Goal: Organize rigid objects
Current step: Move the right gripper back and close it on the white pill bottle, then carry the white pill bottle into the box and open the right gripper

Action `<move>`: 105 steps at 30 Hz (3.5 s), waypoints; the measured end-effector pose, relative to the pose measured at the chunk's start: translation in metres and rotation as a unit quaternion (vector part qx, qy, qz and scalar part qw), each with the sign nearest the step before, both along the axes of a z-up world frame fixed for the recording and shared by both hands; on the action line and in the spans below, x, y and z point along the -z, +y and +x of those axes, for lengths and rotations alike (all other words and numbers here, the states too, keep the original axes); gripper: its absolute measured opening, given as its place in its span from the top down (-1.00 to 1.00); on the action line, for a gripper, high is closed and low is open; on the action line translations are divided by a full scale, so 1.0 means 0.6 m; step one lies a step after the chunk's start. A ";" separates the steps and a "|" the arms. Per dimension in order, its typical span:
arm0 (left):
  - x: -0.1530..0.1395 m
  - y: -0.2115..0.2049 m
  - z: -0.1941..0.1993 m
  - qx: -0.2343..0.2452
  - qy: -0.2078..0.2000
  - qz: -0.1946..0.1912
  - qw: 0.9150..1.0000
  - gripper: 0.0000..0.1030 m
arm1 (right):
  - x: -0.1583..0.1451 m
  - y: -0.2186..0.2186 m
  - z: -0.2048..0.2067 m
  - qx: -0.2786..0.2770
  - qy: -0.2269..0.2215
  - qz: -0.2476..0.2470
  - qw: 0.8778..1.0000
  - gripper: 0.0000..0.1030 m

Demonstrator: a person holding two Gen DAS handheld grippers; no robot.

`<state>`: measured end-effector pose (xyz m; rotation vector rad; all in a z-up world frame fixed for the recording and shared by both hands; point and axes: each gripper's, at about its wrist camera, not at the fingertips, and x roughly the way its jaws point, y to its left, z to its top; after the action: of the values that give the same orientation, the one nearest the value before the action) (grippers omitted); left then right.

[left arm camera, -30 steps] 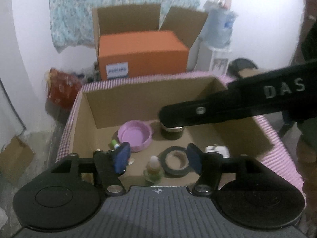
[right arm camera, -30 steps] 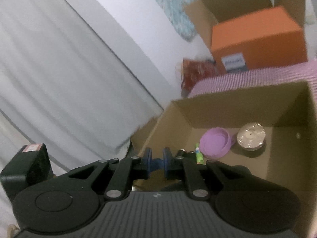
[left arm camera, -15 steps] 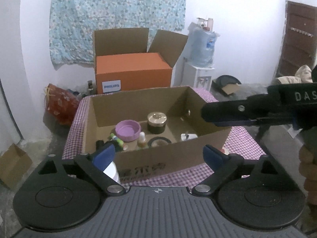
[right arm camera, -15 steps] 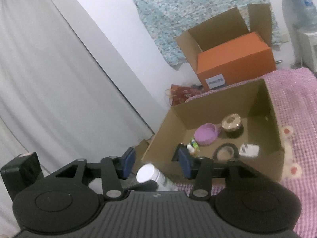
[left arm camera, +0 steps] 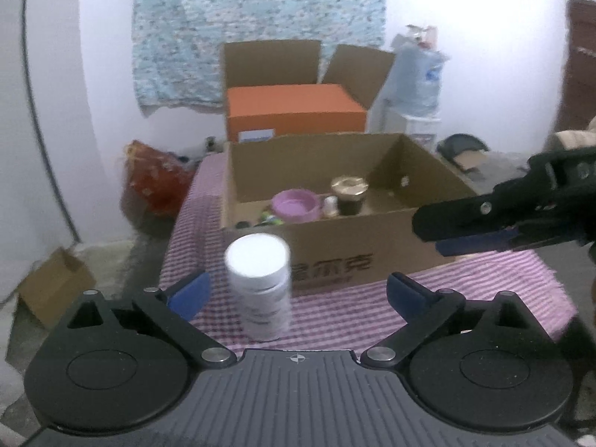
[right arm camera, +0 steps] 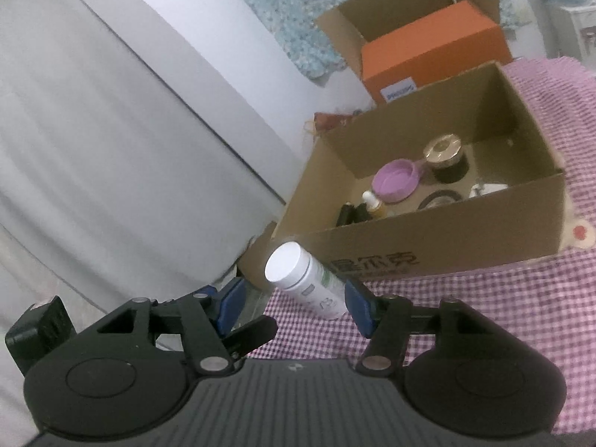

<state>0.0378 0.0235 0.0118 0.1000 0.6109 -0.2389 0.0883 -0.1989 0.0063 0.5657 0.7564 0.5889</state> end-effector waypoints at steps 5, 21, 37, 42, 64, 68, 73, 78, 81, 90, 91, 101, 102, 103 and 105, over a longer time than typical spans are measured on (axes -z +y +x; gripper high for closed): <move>0.028 0.015 0.026 -0.020 0.011 0.002 1.000 -0.96 | 0.019 0.027 0.031 -0.014 0.019 0.008 1.000 -0.20; 0.083 0.021 0.100 -0.028 0.029 -0.007 0.999 -0.40 | 0.073 0.110 0.129 -0.028 0.053 0.031 0.998 -0.08; 0.081 0.015 0.091 -0.026 0.036 -0.003 0.999 -0.03 | 0.088 0.118 0.139 -0.027 0.072 0.030 0.997 0.35; 0.067 0.007 0.068 -0.024 0.031 0.004 0.999 -0.03 | 0.078 0.112 0.121 -0.029 0.066 0.030 0.997 0.35; -0.159 -0.135 0.126 0.058 -0.067 -0.023 0.996 -0.02 | -0.162 -0.033 0.102 0.002 -0.115 0.016 0.993 0.32; -0.151 -0.195 0.185 0.091 -0.046 -0.021 0.995 -0.02 | -0.162 -0.098 0.146 0.027 -0.101 0.012 0.994 0.31; -0.095 -0.260 0.253 0.105 -0.002 -0.001 0.994 -0.02 | -0.101 -0.166 0.221 0.048 -0.043 0.029 0.998 0.30; -0.028 -0.293 0.304 0.103 0.046 0.006 0.994 -0.02 | -0.022 -0.196 0.271 0.060 0.003 0.026 0.998 0.30; -0.008 -0.302 0.325 0.101 0.062 0.015 0.993 -0.02 | 0.010 -0.210 0.289 0.061 0.020 0.028 0.998 0.30; 0.032 -0.333 0.350 0.107 0.092 0.030 0.990 -0.03 | 0.047 -0.226 0.308 0.071 0.032 -0.001 0.997 0.30; 0.036 -0.334 0.351 0.108 0.097 0.030 0.989 -0.03 | 0.051 -0.226 0.309 0.071 0.034 -0.005 0.997 0.30; 0.037 -0.343 0.339 0.106 0.097 0.042 0.989 -0.28 | 0.055 -0.226 0.303 0.071 0.037 -0.013 0.997 0.29; 0.033 -0.343 0.335 0.105 0.093 0.043 0.989 -0.39 | 0.053 -0.227 0.300 0.073 0.036 -0.012 0.997 0.29; 0.028 -0.341 0.329 0.105 0.088 0.044 0.990 -0.42 | 0.051 -0.228 0.297 0.075 0.034 -0.011 0.997 0.28; 0.016 -0.338 0.317 0.104 0.078 0.045 0.990 -0.50 | 0.043 -0.230 0.289 0.081 0.029 -0.008 0.996 0.28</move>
<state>0.2278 -0.1794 0.0025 0.2342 0.7685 -0.4251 0.2617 -0.3370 -0.0195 0.6256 0.7616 0.4182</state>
